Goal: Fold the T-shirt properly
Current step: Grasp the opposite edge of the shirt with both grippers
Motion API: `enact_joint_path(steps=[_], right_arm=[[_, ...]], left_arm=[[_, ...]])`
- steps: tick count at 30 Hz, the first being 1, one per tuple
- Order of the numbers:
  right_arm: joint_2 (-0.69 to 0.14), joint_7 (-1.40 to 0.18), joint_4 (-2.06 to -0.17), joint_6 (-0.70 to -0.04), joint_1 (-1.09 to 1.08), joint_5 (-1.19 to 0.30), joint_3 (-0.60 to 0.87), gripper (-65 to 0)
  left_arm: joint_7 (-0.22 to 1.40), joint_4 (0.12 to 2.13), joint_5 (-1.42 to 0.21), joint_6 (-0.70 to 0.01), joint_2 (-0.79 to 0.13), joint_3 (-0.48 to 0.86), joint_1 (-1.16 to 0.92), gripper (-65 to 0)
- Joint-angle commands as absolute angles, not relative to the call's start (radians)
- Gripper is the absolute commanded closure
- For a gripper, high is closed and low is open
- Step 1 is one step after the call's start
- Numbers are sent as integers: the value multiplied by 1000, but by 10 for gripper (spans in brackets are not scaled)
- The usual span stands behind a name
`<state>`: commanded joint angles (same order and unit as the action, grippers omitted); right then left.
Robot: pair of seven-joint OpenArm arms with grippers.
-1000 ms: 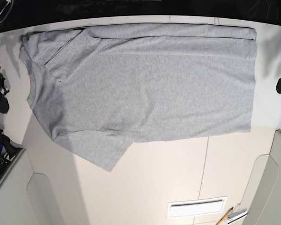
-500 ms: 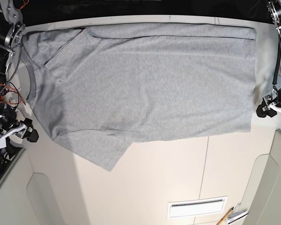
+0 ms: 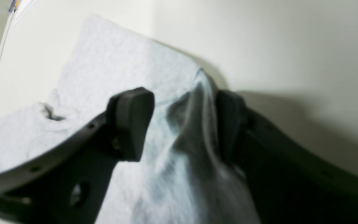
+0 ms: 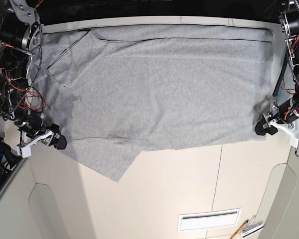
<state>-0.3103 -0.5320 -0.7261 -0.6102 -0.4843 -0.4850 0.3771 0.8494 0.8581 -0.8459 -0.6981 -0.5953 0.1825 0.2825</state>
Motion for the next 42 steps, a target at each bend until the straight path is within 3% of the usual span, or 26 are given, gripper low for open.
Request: enact_joint_path(steps=[4,5,11,12,16,20,31,40,42], right_arm=[[-310,-540,-726,-611,-484,-485,377,-340],[-310,-546,-726,-611,-484,-485,377,-305],[-310,-561,-726,-610,-484,-486,377,0],[-311,-562,-726,-611,-484,-485,377,0],[-317,-605,-751,-617,-484,-491,377,0],[-338,-732,-816,-618,-469,-595,377,0],[-440,-776,-1300,-623,-91,-741,381,0],[-436,-766,-1328,-606,11,-742,381,0],[-434,-768,-1328,-606,11,-742,384,-129]], left_arm=[[850,858,-825,-698,-595,183,282,-403],[850,858,-825,-698,-595,183,282,-399],[857,858,-826,-698,-587,183,282,-44],[857,858,-826,-698,-588,183,283,-4],[863,867,-841,-698,-603,184,288,0],[966,945,-935,-698,-625,185,273,0],[1061,1343,-1013,-698,-704,297,12,0],[1055,1368,-1013,-698,-696,296,-91,0],[1055,1368,-1013,-698,-696,296,-92,0]])
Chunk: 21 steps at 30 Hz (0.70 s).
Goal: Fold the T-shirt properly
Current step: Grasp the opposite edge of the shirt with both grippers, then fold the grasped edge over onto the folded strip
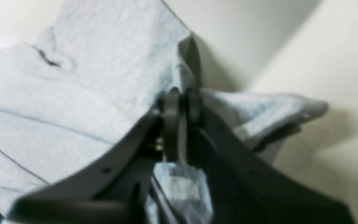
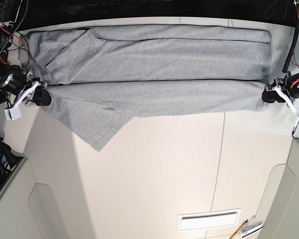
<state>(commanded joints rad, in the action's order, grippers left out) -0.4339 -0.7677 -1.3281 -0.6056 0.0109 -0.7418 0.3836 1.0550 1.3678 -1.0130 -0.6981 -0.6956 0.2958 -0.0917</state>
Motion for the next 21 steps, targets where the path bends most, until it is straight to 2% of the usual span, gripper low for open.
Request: enact_joint_path(steps=[1,2,6,9,11,15,21], right_arm=[[-434,-778,-1330,-606,8,-742,393,-181],[-428,-792,-1333,-606,2,-742,415,-201],[-350,-801,-1337,-606,-66,-752,572,-214],[-318,-801,-1335,-608,-125,-755,603,-323],[-310,-775,-1330,-607,-154,-720,579,-359],[-302,-652,-1272,-605,-210,-568,449,-359],[-300,-562,-1000,-605,-331,-496,237,-358]], left_arm=[[1055,1368,-1013,-698,-696,296,-91,0],[1055,1368,-1014,-698,-696,296,-91,0],[1055,1368,-1013,-698,-695,296,-92,0],[1055,1368,-1013,-698,-695,296,-92,0],[1055,1368,-1014,-698,-695,296,-92,0],[1051,1368,-1017,-698,-695,296,-92,0],[1052,1368,-1035,-698,-695,296,-92,0]])
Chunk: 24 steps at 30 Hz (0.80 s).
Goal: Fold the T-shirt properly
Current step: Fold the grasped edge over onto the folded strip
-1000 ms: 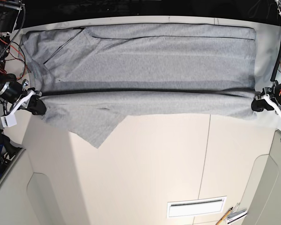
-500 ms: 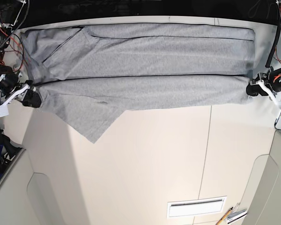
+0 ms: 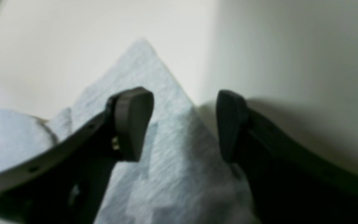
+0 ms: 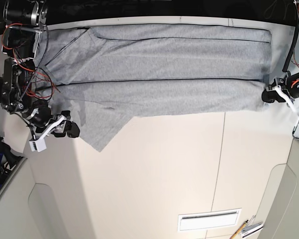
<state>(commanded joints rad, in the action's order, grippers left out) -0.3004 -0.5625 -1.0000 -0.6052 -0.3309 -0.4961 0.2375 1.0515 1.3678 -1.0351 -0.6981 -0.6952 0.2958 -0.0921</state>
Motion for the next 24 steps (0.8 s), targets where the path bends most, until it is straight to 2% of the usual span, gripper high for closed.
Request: enact_joint_path(steps=[3,9,10,13,14,20,24], right_arm=[[-282,-561,-920,-609,-360,-487,193,-358],[-226,-638,-926,-611,-357,-524,170,-341],[-223,-638,-930,-610,-357,-524,170,-280],[-217,-640,-935,-609,-357,-529,170,-18],[-216,-644,-935,-609,-357,-545,170,0],[-220,-847,-997,-611,-350,-700,197,0],[-267,-902,-1234,-625,-220,-796,257,0]], left_arm=[[1052,1368,-1036,-698,-695,296,-92,0],[1051,1368,-1036,-698,-695,296,-91,0],[1051,1368,-1036,-698,-695,296,-92,0],[1052,1368,-1036,-698,-695,296,-92,0],[1052,1368,-1036,-698,-695,296,-92,0],[1055,1397,-1042,-698,-696,296,-90,0],[1124,1504,-1079,-698,-696,296,-133,0]])
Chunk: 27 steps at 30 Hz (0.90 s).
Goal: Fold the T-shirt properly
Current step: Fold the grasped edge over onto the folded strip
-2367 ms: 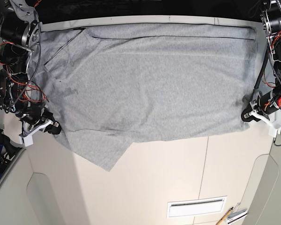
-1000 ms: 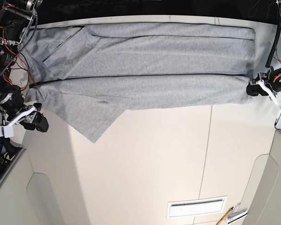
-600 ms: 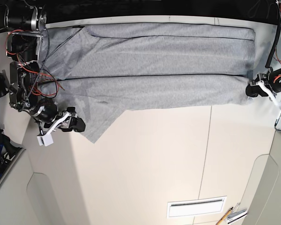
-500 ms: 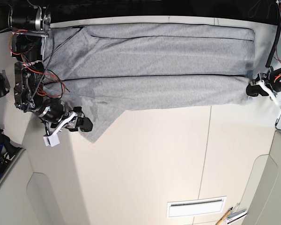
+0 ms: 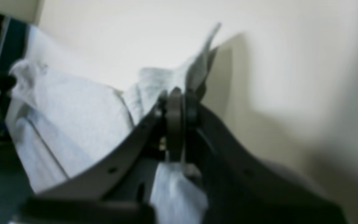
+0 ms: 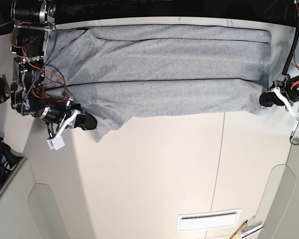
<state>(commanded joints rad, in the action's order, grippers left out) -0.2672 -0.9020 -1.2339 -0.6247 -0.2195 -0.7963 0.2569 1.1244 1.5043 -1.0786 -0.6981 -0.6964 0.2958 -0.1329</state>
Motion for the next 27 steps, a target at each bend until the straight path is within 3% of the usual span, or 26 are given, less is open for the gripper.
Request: enact_joint_path(steps=[8,13,22,24,26,27], right_arm=[[-304,-1052,-1678,-620,37,-928,432,0],[-305,-1055,-1715,-620,144,-981,514,0],[-296,-1055,-1713,-616,284,-983,513,0],[-296,-1056,-1707,-616,302,-978,513,0],[-297,-1055,-1706,-613,308,-944,513,-213],[-297,-1055,-1706,-609,309,-941,513,-301]], left_arm=[[1127,1585,-1077,-698,-698,376,-253,0],[1166,1585,-1106,-698,-698,494,-308,0],[1173,1585,-1126,-698,-698,498,-405,-6],[1176,1585,-1126,-698,-698,498,-439,-176],[1174,1585,-1127,-698,-698,498,-470,-320],[1171,1585,-1127,-698,-698,498,-477,-327]])
